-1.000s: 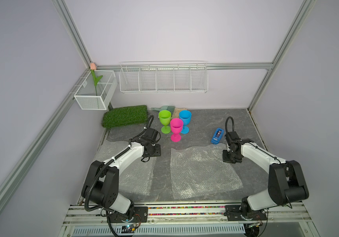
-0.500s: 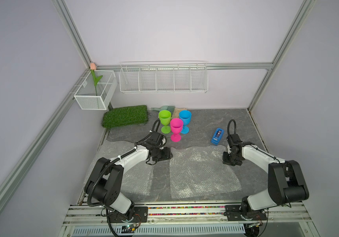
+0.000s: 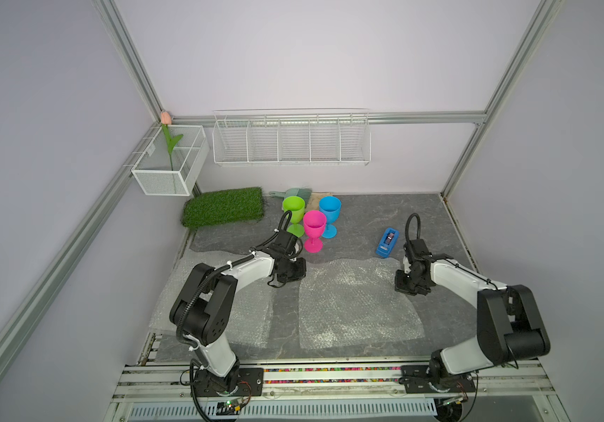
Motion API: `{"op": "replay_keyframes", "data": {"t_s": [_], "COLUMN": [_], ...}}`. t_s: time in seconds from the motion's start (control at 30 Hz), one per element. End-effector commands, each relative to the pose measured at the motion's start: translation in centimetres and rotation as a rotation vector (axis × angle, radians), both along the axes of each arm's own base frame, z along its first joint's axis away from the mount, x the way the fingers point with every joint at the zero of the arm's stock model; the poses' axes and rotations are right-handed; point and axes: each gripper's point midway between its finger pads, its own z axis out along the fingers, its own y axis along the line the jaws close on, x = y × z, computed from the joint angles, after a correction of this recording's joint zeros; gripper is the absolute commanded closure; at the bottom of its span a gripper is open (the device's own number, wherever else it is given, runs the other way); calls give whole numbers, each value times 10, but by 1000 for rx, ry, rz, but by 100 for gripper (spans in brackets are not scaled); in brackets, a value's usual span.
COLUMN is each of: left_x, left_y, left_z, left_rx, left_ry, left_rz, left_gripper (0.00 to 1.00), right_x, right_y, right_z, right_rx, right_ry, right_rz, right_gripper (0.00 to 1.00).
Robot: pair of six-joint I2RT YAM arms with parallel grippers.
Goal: Wrap wine glasses in bubble wrap
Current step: Place the bubble wrap at the center of the board.
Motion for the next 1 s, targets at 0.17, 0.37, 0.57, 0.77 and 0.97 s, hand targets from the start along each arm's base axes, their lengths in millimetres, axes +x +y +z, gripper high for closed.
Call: {"op": "replay_keyframes", "data": {"t_s": [0.17, 0.37, 0.57, 0.77, 0.97], "left_x": [24, 24, 24, 5, -29], "left_y": [9, 14, 20, 24, 4], "left_z": [-18, -17, 25, 52, 45], "left_rx": [176, 203, 213, 173, -16], "left_ry": [-1, 0, -53, -43, 42], "left_rz": [-52, -50, -39, -29, -45], "left_gripper": [100, 94, 58, 59, 73], "right_x": [13, 15, 13, 19, 32], "right_y": [1, -2, -3, -1, 80], "right_z": [-13, -8, 22, 68, 93], "right_rx": [22, 5, 4, -35, 266], "right_ry": [5, 0, -45, -142, -235], "right_rz": [-36, -33, -31, 8, 174], "right_gripper": [93, 88, 63, 55, 53]}}
